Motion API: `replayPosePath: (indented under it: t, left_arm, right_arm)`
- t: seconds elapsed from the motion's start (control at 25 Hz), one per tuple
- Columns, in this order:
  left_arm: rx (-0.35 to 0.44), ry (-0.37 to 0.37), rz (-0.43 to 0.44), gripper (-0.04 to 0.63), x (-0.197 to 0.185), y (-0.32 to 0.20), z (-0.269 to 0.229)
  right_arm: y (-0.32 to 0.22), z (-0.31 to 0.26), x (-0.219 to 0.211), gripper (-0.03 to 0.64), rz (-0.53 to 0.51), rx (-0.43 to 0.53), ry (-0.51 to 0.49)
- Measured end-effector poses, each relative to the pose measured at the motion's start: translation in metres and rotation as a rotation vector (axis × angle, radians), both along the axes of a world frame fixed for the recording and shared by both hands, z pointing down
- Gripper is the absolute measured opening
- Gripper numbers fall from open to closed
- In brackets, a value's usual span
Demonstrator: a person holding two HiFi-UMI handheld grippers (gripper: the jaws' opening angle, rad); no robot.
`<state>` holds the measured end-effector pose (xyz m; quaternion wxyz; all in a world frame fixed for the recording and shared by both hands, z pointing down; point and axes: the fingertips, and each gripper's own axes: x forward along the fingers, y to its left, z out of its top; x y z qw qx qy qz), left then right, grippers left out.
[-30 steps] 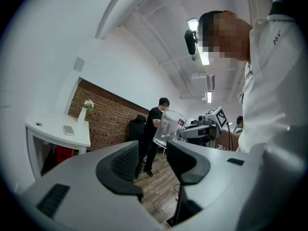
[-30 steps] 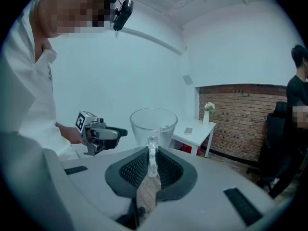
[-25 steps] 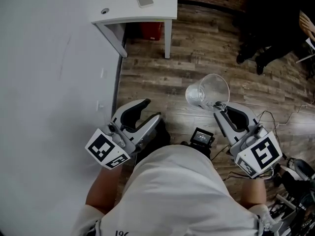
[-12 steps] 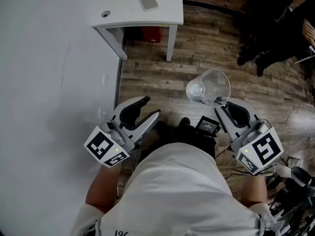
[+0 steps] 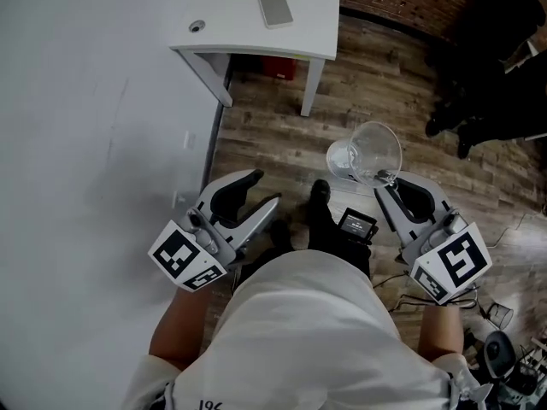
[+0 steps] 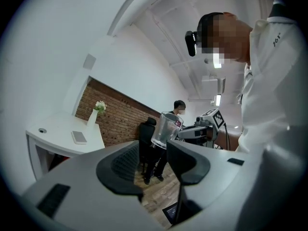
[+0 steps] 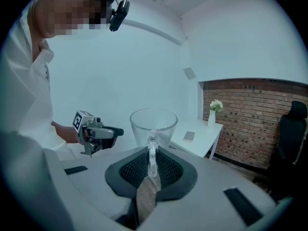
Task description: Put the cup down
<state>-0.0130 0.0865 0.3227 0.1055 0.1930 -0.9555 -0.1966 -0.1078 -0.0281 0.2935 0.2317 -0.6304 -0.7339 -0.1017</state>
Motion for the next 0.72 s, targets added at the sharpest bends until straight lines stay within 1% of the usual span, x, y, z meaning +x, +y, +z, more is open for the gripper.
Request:
replayPosePath:
  t: [0.2,0.48,0.56,0.72]
  left_arm:
    - [-0.010,-0.041,-0.036,0.170,0.002,-0.010,0.014]
    - [-0.006,-0.099,-0.072,0.170,-0.005,-0.017,0.036]
    - [-0.007,-0.101,-0.082,0.170,-0.004,-0.016,0.031]
    - [-0.013,-0.068,-0.123,0.170,0.005,-0.010,0.006]
  right_arm:
    - [-0.006,0.012,0.001,0.041,-0.028,-0.023,-0.057]
    - [-0.012,0.034,-0.003,0.041,-0.061,-0.012,-0.123]
    - [-0.011,0.030,-0.002,0.041,-0.073,-0.011,-0.123]
    - [-0.004,0.009,0.003,0.041,-0.104,-0.019,-0.094]
